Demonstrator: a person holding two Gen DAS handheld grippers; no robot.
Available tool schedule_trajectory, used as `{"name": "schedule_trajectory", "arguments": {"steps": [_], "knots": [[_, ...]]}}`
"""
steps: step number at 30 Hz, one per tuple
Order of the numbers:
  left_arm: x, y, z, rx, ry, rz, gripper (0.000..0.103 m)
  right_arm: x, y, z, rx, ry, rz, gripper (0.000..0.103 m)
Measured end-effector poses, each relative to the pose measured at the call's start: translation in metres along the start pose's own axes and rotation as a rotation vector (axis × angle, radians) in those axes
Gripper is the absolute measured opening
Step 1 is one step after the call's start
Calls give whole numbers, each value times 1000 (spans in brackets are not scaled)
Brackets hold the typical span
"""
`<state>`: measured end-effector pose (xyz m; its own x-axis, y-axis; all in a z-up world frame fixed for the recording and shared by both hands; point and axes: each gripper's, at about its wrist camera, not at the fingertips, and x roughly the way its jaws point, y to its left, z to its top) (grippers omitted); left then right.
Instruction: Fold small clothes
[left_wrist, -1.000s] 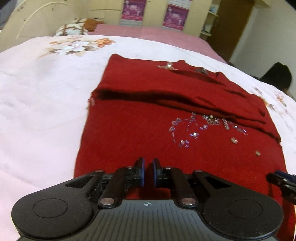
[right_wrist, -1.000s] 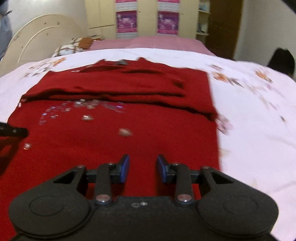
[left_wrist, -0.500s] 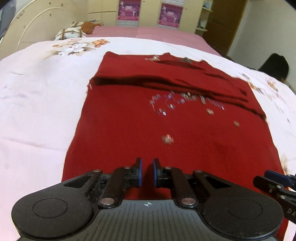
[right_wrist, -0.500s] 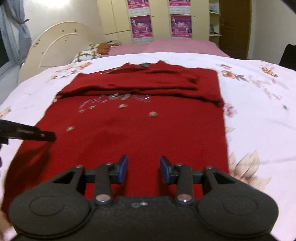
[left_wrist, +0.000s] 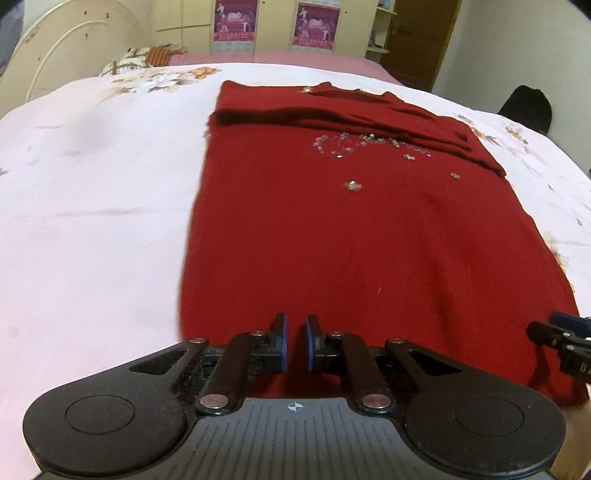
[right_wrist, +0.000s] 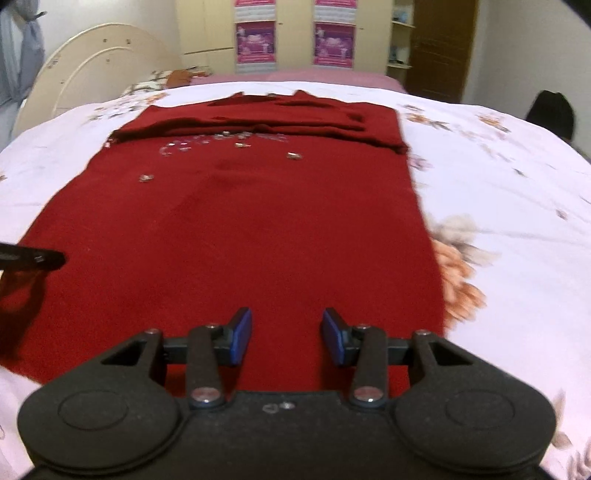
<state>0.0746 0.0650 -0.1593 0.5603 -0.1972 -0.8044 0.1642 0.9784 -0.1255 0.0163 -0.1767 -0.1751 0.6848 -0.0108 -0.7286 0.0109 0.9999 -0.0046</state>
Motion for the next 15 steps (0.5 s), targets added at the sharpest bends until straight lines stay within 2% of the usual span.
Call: {"name": "schedule_trajectory", "arguments": {"steps": [3,5,8,10,12,15], "knots": [[-14,12,-7,-39,13,-12,10,-11,-9,-8,28,6,-20,47],[-21,18,-13,-49,19,-14,15,-20,-14,-14,42,-1,-53,56],[-34,26,-23,-71,-1,-1,101,-28,-21,-21,73,3,-71,57],[-43,28,-31,-66,-73,13,103,-29,-25,-24,96,15,-80,57],[-37,28,-33,-50,-37,-17,103,-29,-29,-28,126,26,-91,59],[-30,38,-40,-114,-15,-73,103,-29,-36,-33,177,43,-86,59]]}}
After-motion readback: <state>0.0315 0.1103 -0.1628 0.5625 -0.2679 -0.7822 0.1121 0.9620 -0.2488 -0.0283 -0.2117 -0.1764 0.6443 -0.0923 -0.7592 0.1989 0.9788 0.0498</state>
